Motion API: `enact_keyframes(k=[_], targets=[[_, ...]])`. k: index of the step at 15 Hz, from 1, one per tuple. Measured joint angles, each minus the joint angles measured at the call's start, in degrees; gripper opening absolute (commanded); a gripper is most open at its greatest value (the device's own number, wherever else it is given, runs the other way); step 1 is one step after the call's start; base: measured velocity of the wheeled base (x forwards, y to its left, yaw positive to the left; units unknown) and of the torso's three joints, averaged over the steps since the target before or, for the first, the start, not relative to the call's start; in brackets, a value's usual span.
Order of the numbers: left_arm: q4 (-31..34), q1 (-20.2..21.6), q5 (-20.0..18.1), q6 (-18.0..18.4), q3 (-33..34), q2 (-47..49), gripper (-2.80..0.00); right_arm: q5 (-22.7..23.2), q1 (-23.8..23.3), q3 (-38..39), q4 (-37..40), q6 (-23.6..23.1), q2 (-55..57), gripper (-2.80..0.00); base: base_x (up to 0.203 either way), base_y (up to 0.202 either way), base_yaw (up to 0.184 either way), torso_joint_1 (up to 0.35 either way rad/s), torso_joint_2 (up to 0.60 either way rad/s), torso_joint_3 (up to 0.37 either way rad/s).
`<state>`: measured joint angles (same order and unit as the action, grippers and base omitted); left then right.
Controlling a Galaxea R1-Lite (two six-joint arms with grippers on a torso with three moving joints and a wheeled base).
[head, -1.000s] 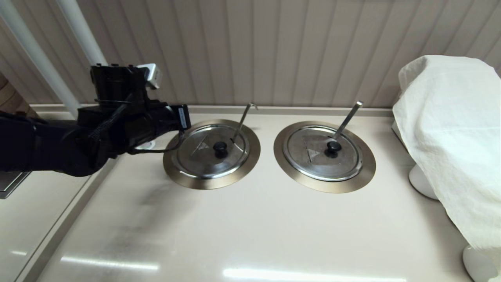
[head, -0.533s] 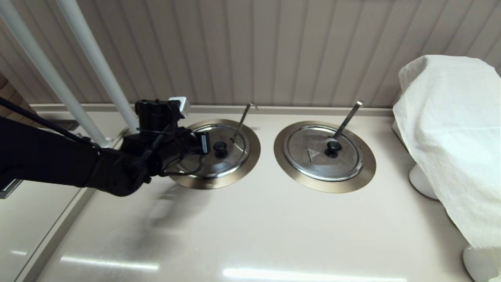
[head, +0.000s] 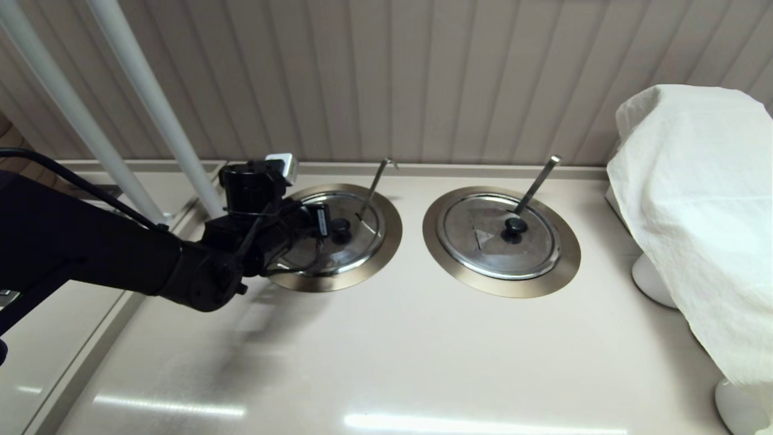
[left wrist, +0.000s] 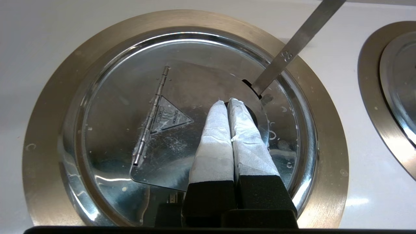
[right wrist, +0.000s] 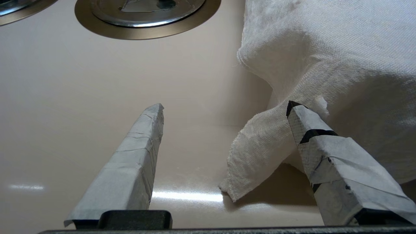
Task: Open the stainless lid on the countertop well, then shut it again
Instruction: Open the lid
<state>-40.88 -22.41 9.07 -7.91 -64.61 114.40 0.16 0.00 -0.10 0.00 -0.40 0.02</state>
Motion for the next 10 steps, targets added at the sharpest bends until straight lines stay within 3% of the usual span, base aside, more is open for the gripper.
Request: enact_keyframes(k=[10], targets=[[-0.1,0.1,0.2,0.0,-0.5,1.3,-2.80,0.0,0.0,0.0,0.0,0.0,0.0,0.00,0.000,0.000,0.000,0.000,0.00,0.000]])
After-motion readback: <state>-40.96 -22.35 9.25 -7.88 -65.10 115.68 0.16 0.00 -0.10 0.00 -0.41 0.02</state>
